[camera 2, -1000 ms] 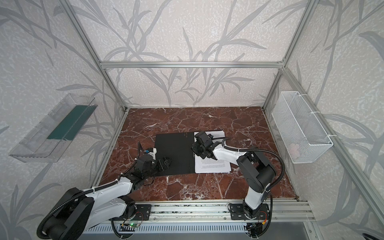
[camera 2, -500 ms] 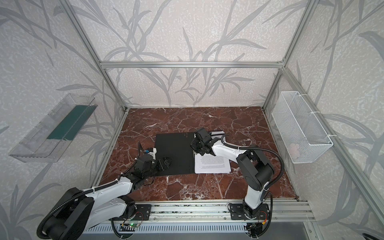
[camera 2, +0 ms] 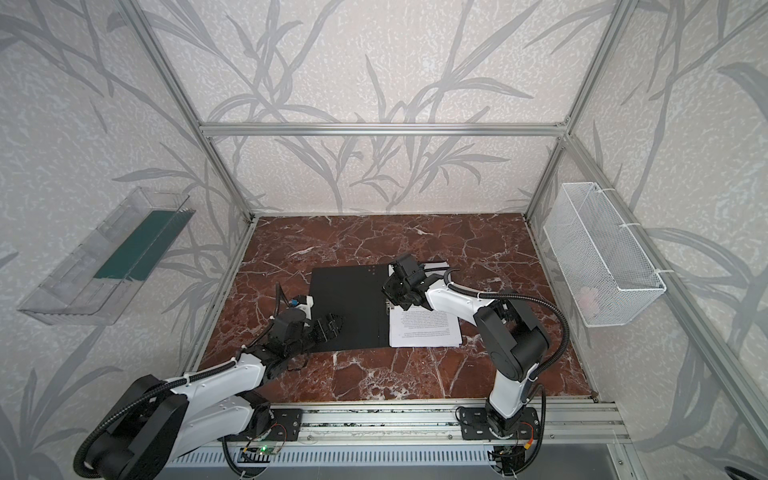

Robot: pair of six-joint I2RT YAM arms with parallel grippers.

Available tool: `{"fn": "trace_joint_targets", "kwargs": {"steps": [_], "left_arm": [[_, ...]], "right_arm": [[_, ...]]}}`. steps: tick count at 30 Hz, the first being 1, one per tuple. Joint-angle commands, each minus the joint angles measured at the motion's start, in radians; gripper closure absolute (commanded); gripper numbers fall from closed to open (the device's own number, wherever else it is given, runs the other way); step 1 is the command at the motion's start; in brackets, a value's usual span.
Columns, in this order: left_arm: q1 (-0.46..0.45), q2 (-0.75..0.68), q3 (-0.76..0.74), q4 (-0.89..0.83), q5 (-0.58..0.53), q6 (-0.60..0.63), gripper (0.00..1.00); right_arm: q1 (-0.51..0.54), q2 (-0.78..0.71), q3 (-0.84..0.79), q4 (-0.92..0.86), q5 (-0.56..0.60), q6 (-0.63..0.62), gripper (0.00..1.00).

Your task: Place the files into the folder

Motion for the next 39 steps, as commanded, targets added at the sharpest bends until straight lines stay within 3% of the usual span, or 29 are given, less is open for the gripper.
{"fn": "trace_joint_targets", "kwargs": {"steps": [1,5,14,25,30,39], "left_arm": [[0.006,0.041,-0.024,-0.148,-0.03,-0.007,0.01],[0.008,0.052,-0.023,-0.148,-0.033,-0.014,0.01],[0.008,0.065,-0.025,-0.149,-0.033,-0.041,0.01],[0.008,-0.029,-0.033,-0.25,-0.107,-0.057,0.01],[0.008,-0.064,-0.038,-0.277,-0.143,-0.051,0.01],[0.008,0.01,-0.023,-0.263,-0.152,-0.05,0.01]], "right_arm": [[-0.003,-0.039,-0.029,0.022,-0.001,0.008,0.91],[0.001,-0.09,-0.086,0.036,0.015,0.009,1.0],[0.048,-0.17,-0.317,0.121,0.087,-0.036,1.0],[0.123,-0.092,-0.608,0.372,0.188,0.018,1.0],[0.145,-0.022,-0.633,0.401,0.226,0.023,1.0],[0.161,0.019,-0.669,0.406,0.286,0.036,1.0]]}}
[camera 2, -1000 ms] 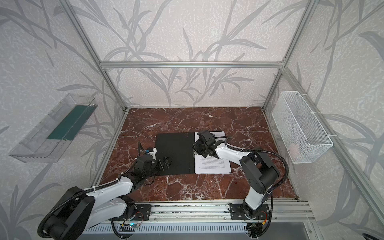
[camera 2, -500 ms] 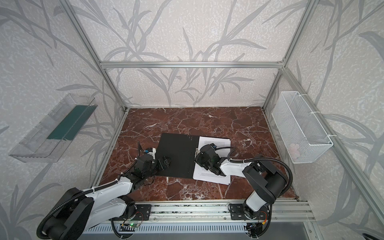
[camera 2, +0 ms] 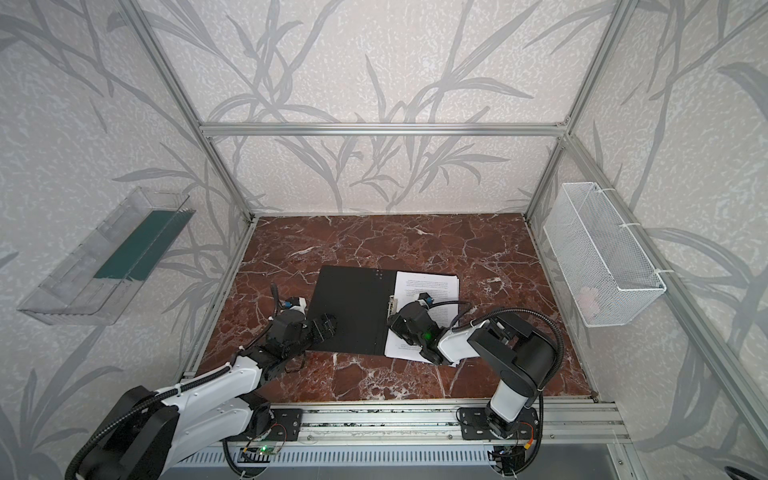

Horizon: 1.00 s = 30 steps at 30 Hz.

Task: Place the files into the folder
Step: 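Press the clip lever flat with the right gripper to lock the sheets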

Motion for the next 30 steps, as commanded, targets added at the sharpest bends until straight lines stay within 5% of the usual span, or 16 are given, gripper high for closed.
{"fn": "trace_joint_targets", "kwargs": {"steps": [1,11,30], "left_arm": [[0.008,0.068,-0.026,-0.156,-0.038,-0.022,0.01],[0.01,0.126,-0.007,-0.176,-0.081,-0.031,0.01],[0.009,0.198,0.026,-0.177,-0.053,-0.02,0.01]], "right_arm": [[0.004,0.079,-0.076,-0.334,0.064,0.0,1.0],[0.004,0.012,-0.037,-0.523,0.135,-0.034,1.0],[0.059,0.118,0.053,-0.561,0.144,-0.064,1.0]]}}
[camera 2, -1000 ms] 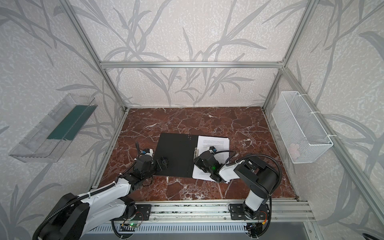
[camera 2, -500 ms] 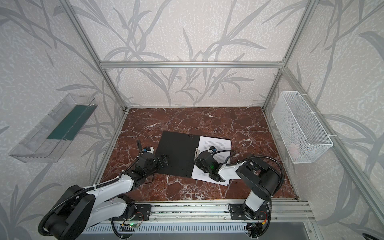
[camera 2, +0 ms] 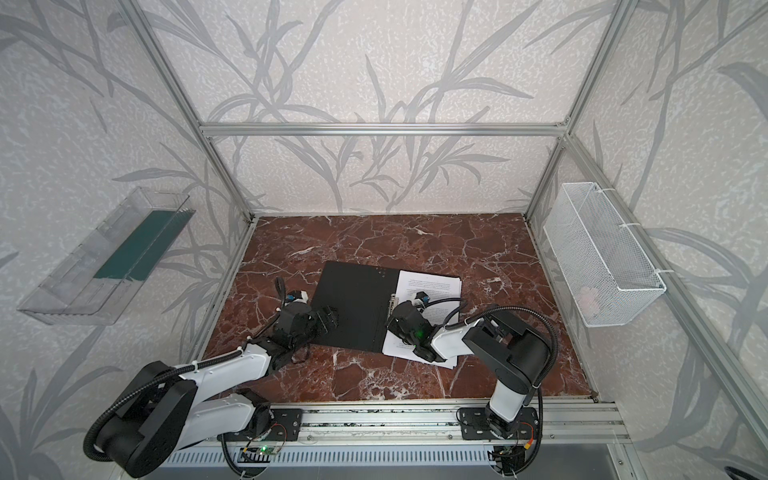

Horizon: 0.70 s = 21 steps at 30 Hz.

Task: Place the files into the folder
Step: 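Press the clip lever flat with the right gripper to lock the sheets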

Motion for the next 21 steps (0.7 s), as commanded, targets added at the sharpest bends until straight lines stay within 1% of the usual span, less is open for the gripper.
{"fn": "trace_joint_targets", "kwargs": {"steps": [1,3,5,9,14,18,21], "left_arm": [[0.008,0.057,-0.044,-0.21,0.01,-0.019,0.01],[0.008,0.058,-0.043,-0.21,0.013,-0.013,0.01],[0.008,0.059,-0.042,-0.208,0.015,-0.012,0.01],[0.008,0.057,-0.044,-0.208,0.013,-0.012,0.01],[0.008,0.063,-0.042,-0.204,0.021,-0.011,0.01],[0.008,0.065,-0.04,-0.207,0.021,-0.011,0.01],[0.008,0.064,-0.041,-0.207,0.02,-0.012,0.01]], "right_arm": [[0.022,0.074,-0.028,-0.405,0.037,-0.047,1.0],[0.027,0.065,-0.007,-0.372,0.012,-0.083,1.0],[0.027,0.056,-0.004,-0.294,-0.018,-0.127,1.0],[0.023,0.03,0.004,-0.237,-0.048,-0.186,1.0],[0.009,-0.02,-0.02,-0.123,-0.102,-0.248,1.0],[0.002,-0.024,-0.014,-0.102,-0.132,-0.275,1.0],[-0.002,-0.024,0.0,-0.129,-0.135,-0.28,1.0]]}}
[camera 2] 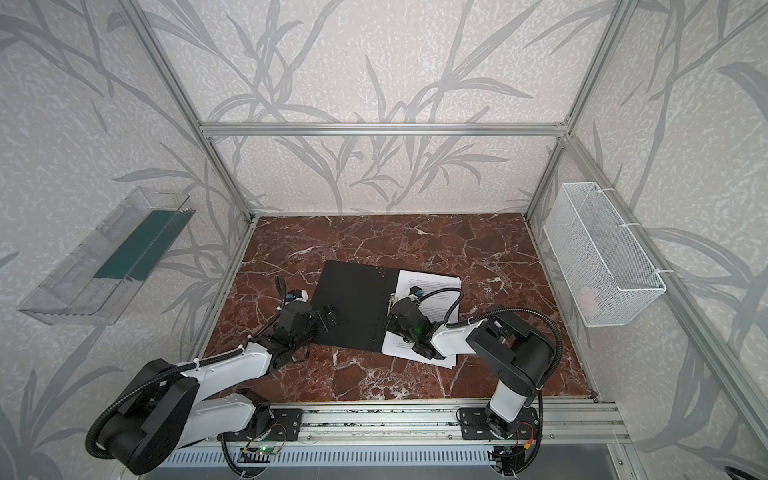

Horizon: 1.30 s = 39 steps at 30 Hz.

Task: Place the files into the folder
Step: 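Press the clip lever flat with the right gripper to lock the sheets, then release the clip lever and draw both grippers back from the folder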

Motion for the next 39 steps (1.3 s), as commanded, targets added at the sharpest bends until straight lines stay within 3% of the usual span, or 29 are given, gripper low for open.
{"fn": "trace_joint_targets", "kwargs": {"steps": [1,6,10,14,21,23,24,30,39], "left_arm": [[0.004,0.053,-0.046,-0.209,0.023,-0.022,0.01],[0.004,0.055,-0.045,-0.21,0.022,-0.026,0.01],[0.004,0.044,-0.035,-0.224,0.031,-0.016,0.01],[0.004,0.004,-0.009,-0.236,0.091,0.038,0.01],[0.004,-0.175,0.02,-0.222,0.281,0.115,0.01],[0.003,-0.266,0.026,-0.266,0.242,0.125,0.01],[0.003,-0.31,0.024,-0.285,0.194,0.13,0.01],[0.037,-0.485,0.017,-0.368,0.011,0.199,0.01],[0.254,-0.211,0.098,-0.255,0.147,0.24,0.01]], "right_arm": [[0.007,0.013,-0.02,-0.121,-0.076,-0.056,1.0],[0.0,0.013,-0.006,-0.151,-0.085,-0.067,0.94],[-0.012,-0.032,-0.004,-0.137,-0.128,-0.124,0.82],[-0.013,-0.122,0.019,-0.208,-0.125,-0.202,0.59],[-0.052,-0.398,0.081,-0.505,-0.038,-0.375,0.26],[-0.137,-0.488,0.075,-0.593,-0.064,-0.415,0.16],[-0.182,-0.525,0.064,-0.617,-0.088,-0.432,0.03],[-0.441,-0.712,-0.026,-0.761,-0.205,-0.503,0.01],[-0.621,-0.756,-0.196,-0.679,-0.346,-0.478,0.01]]}}
